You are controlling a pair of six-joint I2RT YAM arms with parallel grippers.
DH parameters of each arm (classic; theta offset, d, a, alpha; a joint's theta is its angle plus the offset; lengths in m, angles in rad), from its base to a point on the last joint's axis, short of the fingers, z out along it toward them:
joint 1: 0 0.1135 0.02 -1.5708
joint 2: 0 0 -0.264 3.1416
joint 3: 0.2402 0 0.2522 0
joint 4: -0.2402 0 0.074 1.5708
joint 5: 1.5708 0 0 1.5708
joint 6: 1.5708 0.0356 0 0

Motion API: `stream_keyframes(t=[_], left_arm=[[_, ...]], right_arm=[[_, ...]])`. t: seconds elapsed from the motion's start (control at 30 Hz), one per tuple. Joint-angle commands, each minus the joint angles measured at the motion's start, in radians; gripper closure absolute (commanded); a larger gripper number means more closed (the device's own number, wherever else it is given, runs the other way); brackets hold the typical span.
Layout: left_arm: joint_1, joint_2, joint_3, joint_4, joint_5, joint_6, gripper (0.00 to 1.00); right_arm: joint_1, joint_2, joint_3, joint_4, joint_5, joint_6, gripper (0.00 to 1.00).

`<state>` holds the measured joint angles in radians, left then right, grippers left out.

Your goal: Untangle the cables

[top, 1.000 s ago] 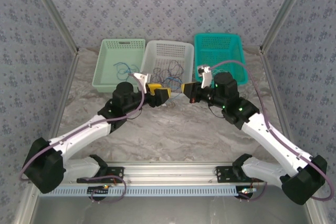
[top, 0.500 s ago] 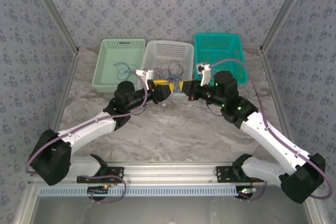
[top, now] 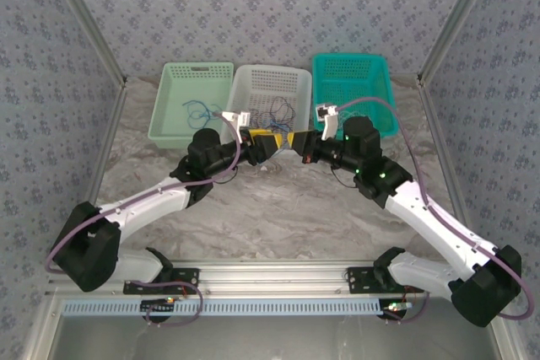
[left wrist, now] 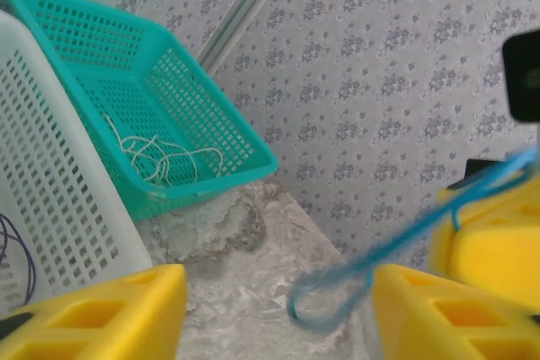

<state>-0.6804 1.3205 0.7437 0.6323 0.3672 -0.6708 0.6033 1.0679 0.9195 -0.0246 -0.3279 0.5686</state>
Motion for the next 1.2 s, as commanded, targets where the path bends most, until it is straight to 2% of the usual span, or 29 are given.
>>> stream_keyframes(t=[0.0, 0.23, 0.47, 0.8, 1.0, 1.17], left_arm=[[0.001, -0.051, 0.006, 0.049, -0.002, 0.005, 0.35], [-0.001, -0.064, -0.008, 0.071, -0.021, -0.014, 0.33], [-0.001, -0.037, -0.009, 0.099, -0.033, -0.034, 0.35], [-0.001, -0.007, 0.001, 0.111, -0.050, -0.044, 0.45], [0.000, 0.003, 0.004, 0.115, -0.065, -0.044, 0.56], [0.000, 0.004, 0.038, 0.015, -0.074, 0.000, 0.80]], right_arm=[[-0.006, -0.020, -0.014, -0.001, 0.033, 0.008, 1.00], [-0.013, 0.002, -0.014, 0.044, 0.028, 0.030, 1.00], [-0.001, 0.003, -0.015, 0.087, 0.021, 0.052, 1.00], [0.016, 0.006, -0.040, 0.161, 0.013, 0.108, 1.00], [0.025, 0.003, -0.044, 0.172, 0.012, 0.115, 1.00], [0.029, 0.009, -0.047, 0.160, 0.001, 0.114, 1.00]])
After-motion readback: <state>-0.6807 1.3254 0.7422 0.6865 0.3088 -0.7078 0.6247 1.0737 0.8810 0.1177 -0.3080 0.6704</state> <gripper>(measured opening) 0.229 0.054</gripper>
